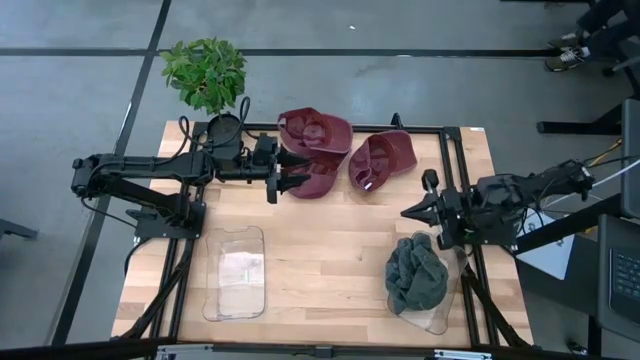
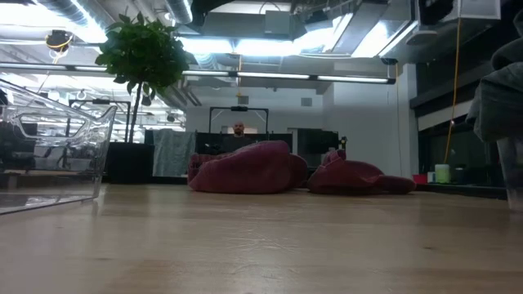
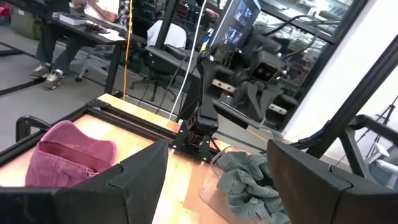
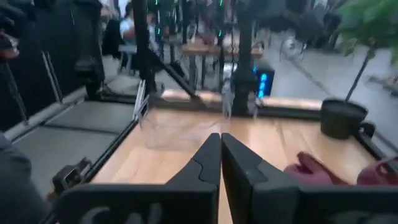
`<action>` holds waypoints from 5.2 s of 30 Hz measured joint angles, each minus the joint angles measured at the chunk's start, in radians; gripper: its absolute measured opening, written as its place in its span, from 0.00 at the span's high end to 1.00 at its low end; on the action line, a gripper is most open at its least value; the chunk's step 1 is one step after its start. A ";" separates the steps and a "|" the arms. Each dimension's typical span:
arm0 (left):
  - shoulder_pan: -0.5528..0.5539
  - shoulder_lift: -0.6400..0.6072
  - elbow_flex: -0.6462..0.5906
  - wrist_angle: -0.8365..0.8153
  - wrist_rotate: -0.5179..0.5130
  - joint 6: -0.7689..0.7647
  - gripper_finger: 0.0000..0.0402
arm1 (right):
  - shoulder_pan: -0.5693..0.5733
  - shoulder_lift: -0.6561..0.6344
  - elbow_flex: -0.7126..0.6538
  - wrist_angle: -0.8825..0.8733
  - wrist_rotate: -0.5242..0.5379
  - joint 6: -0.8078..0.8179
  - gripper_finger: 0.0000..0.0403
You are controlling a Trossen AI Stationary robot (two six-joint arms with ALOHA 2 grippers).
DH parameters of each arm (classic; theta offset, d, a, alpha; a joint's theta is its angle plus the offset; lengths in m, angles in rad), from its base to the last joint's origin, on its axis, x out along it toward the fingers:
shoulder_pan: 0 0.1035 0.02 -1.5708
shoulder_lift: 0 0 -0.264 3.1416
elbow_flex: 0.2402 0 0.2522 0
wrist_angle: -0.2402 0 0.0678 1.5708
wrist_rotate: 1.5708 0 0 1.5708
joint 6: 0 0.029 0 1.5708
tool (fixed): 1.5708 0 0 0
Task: Pick & Place hat
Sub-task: Put the bottom left red cap into the left transparent bin
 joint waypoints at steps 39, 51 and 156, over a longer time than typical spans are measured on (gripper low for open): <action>0.000 0.000 0.000 -0.077 -0.001 -0.143 0.33 | -0.531 -0.512 -0.544 0.114 -0.129 -0.136 0.96; 0.000 0.000 0.000 -0.109 -0.001 -0.062 0.33 | -0.598 -0.512 -0.544 0.100 -0.198 -0.066 0.96; 0.254 0.756 0.097 -0.339 -0.235 0.582 0.42 | -0.597 -0.512 -0.544 0.100 -0.197 -0.038 0.96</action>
